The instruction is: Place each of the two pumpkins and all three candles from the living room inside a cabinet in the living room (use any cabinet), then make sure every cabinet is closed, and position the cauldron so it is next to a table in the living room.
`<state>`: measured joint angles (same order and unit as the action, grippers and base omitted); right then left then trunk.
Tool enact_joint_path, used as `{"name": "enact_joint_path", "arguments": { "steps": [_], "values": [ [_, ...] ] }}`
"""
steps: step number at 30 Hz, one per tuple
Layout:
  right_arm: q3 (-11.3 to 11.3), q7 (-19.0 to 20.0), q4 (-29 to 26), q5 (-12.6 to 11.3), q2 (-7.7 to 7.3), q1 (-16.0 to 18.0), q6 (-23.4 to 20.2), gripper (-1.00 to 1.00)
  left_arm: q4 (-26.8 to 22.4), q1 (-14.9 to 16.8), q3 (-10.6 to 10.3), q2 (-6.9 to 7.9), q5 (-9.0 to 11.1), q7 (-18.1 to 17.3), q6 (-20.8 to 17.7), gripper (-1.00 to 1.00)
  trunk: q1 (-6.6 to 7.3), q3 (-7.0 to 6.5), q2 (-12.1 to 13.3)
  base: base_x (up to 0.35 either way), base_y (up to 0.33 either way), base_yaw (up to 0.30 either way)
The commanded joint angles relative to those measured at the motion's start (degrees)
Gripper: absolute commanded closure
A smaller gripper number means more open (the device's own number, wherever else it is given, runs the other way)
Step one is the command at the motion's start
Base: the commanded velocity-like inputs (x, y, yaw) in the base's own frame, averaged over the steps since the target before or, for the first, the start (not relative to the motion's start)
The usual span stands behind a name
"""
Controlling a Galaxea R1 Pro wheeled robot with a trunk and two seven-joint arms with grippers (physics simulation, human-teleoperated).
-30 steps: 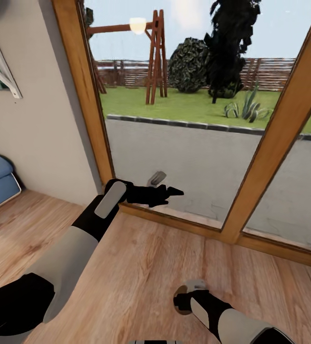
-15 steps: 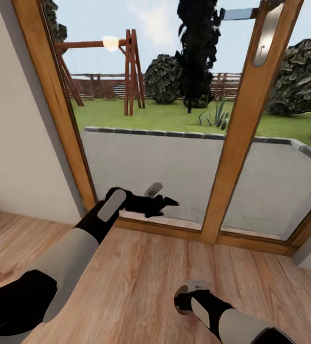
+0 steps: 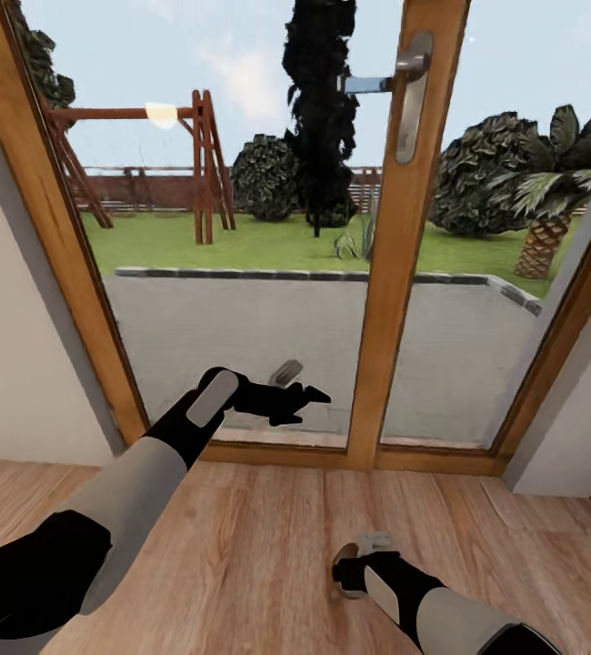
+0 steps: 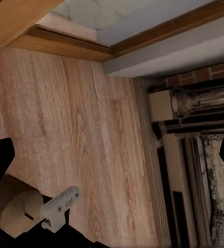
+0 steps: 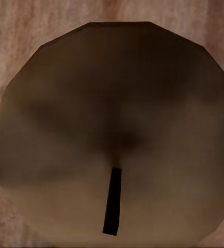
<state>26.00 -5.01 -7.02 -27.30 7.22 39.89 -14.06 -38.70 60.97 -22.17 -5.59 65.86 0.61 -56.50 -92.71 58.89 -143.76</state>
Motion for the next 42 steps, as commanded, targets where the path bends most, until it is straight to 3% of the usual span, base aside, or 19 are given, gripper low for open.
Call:
{"name": "enact_joint_path", "arguments": {
  "steps": [1,3,4,6,9,12,15,23,27,32,42],
  "values": [
    [0.5,-0.3,-0.1,-0.6,-0.01,0.0,-0.3,1.00,0.4,0.0,-0.1,0.05,-0.3,0.1,-0.1,-1.00,0.03,-0.22,0.0,0.000,0.000,-0.275],
    [0.5,-0.3,-0.2,-0.6,-0.01,0.0,-0.3,1.00,1.0,0.0,-0.1,0.05,-1.0,0.1,-0.1,-1.00,0.09,-0.78,0.0,0.000,0.000,-0.260],
    [0.4,-0.3,-0.2,-0.6,-0.01,0.0,-0.3,1.00,3.0,0.0,-0.1,0.06,-3.0,0.2,0.0,-1.00,0.11,-1.05,0.0,0.000,0.000,-0.200],
    [0.4,-0.3,-0.3,-0.6,-0.06,0.0,-0.4,1.00,5.3,0.0,-0.1,0.06,-5.0,0.2,0.1,-1.00,0.16,-1.54,0.1,0.000,0.000,-0.105],
    [0.4,-0.2,-0.4,-0.6,-0.13,0.0,-0.4,1.00,6.8,0.0,-0.1,0.06,-7.0,0.0,1.3,-1.00,0.24,-2.24,0.1,0.000,0.000,-0.040],
    [0.4,-0.3,-0.5,-0.6,-0.20,0.1,-0.4,1.00,7.9,0.0,-0.1,0.06,-7.8,0.0,2.5,-1.00,0.32,-2.91,0.1,0.000,0.000,-0.015],
    [0.3,-0.6,-0.5,-0.6,-0.35,0.3,-0.4,1.00,12.4,0.0,-0.1,-0.03,-8.2,0.0,4.2,-1.00,0.34,-3.14,0.2,0.000,0.000,-0.002],
    [0.3,-1.0,-1.6,-0.6,-0.93,0.4,-0.8,1.00,21.2,0.0,-0.1,0.10,-8.9,-0.1,14.9,-1.00,0.34,-3.14,0.2,0.000,0.000,0.000],
    [0.3,-0.8,-2.2,-0.6,-2.65,0.4,-0.8,1.00,26.7,0.0,-0.1,0.06,-11.9,-0.1,20.1,-1.00,0.34,-3.14,0.2,-0.090,0.000,-0.088],
    [0.3,-0.7,-2.3,-0.6,-3.33,0.4,-0.8,1.00,30.0,0.0,-0.1,0.06,-13.3,-0.1,24.1,-1.00,0.34,-3.14,0.2,-0.267,0.000,-0.254],
    [0.6,-0.4,-2.2,-0.6,-5.28,0.3,-0.8,1.00,31.3,-2.8,-0.1,0.05,-13.6,-0.1,29.1,-1.00,0.34,-3.14,0.2,-0.309,0.000,-0.293]
  ]
}}
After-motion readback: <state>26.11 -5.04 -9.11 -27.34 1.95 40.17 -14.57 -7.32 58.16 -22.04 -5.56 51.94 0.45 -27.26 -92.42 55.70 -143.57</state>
